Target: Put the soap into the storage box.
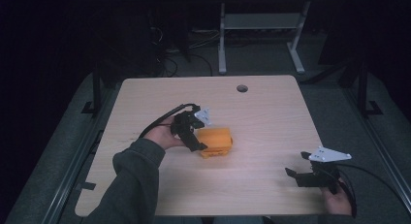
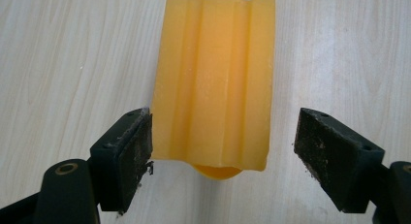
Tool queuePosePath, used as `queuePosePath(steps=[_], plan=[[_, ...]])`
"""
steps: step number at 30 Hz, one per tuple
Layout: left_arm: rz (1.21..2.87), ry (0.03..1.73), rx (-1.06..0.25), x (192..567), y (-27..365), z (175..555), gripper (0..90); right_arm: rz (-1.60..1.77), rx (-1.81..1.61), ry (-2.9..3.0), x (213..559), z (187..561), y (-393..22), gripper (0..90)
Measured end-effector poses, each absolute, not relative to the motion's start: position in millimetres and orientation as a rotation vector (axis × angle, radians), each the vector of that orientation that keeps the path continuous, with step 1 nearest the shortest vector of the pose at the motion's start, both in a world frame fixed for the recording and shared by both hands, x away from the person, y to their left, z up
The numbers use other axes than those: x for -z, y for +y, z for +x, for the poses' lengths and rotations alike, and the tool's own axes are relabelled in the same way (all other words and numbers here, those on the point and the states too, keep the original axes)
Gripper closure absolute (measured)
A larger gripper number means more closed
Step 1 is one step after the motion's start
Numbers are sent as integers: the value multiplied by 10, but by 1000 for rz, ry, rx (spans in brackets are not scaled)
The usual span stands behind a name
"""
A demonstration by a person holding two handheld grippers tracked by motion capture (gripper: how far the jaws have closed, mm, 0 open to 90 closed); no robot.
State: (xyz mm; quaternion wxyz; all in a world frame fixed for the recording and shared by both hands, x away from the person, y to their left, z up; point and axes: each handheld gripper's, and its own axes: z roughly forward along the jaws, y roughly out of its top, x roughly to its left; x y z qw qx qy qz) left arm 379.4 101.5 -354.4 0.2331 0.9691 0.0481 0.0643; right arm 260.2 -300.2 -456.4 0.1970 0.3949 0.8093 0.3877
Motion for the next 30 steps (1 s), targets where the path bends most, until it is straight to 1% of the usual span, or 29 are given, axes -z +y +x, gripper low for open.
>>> queuePosePath(steps=[4, 23, 30], plan=[[2664, 131, -177, 3531, 1036, 3768, 221, 1108, -1080, 2265, 4565, 2601, -3000, 139], [2637, 145, -184, 3538, 1200, 3629, 219, 1114, -1068, 2265, 4565, 2603, -2995, 139], [2612, 171, -193, 3594, 1323, 3542, 219, 1117, -1057, 2267, 4567, 2608, -2979, 139]])
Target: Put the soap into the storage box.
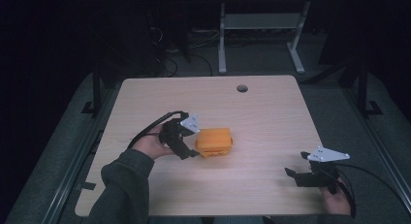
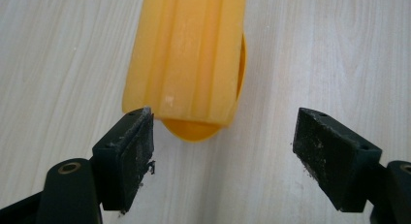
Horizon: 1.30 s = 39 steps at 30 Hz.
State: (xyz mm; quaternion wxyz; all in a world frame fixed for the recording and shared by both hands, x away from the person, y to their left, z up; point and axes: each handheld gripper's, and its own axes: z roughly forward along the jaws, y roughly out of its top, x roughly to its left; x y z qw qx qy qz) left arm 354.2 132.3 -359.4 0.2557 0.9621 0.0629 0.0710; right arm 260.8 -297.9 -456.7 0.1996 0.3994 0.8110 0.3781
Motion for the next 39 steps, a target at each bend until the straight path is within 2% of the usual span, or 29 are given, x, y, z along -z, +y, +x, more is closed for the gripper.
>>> queuePosePath(steps=[23, 39], plan=[[2583, 176, -207, 3825, 1679, 3217, 223, 1146, -1014, 2272, 4607, 2624, -2967, 139], [2478, 347, -222, 4169, 2222, 2905, 228, 1167, -988, 2281, 4637, 2618, -2950, 140]])
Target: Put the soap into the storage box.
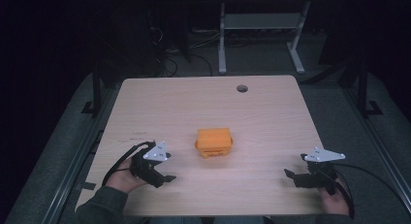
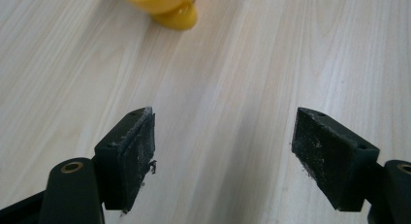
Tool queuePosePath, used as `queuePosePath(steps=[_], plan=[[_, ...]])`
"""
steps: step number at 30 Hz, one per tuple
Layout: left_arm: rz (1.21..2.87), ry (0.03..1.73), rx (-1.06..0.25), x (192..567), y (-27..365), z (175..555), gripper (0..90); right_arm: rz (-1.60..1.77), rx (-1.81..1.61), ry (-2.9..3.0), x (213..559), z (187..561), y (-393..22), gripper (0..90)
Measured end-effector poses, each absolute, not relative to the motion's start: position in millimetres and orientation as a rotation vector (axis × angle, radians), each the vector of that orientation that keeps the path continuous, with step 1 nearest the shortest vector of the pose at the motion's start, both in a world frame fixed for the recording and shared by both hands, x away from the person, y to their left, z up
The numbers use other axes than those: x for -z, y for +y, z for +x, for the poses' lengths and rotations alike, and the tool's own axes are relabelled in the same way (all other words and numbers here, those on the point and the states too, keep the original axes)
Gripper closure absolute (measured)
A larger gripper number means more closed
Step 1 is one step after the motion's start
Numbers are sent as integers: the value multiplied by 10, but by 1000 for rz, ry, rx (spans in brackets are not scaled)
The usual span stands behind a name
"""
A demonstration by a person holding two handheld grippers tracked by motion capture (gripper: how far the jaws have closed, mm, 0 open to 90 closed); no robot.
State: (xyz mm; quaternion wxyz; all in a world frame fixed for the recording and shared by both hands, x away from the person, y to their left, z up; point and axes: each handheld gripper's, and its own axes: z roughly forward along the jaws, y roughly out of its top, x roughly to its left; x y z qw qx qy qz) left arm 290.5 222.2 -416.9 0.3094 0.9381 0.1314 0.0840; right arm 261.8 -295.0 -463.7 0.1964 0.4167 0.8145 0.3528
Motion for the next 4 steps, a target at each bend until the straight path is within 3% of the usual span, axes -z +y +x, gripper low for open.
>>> queuePosePath(steps=[4], plan=[[2493, 405, -227, 4277, 2350, 2816, 224, 1163, -986, 2279, 4632, 2615, -2958, 139]])
